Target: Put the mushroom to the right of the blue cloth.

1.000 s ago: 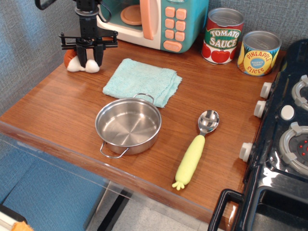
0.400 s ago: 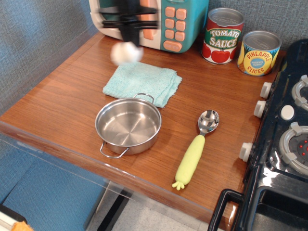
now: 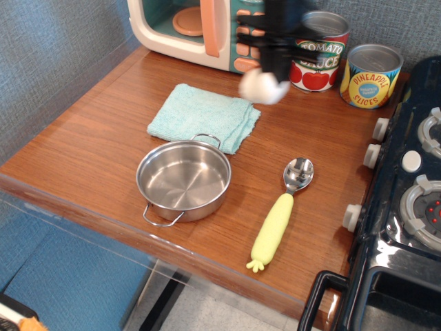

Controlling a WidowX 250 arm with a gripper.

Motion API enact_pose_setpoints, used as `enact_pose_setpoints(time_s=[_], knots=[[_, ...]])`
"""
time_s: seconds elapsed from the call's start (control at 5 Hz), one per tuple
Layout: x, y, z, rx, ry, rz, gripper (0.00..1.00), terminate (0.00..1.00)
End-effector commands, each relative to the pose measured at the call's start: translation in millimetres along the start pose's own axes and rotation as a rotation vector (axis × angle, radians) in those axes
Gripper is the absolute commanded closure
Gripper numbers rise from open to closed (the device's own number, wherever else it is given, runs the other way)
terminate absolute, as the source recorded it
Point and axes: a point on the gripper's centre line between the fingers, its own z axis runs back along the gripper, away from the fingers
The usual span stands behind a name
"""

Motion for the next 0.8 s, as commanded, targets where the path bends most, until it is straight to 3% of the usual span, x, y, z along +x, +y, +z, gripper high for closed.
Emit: enact_pose_setpoints(time_s=[0.0,0.2,0.6], knots=[[8.9,-18.7,2.1,0.015,-0.030,0.009,1.00,0.00],[10.7,-8.1,-1.6,0.006,-0.023,0.074,0.00,0.00],[5.9,-0.9,11.4,-0.015,-0.050,0.091,0.00,0.00]])
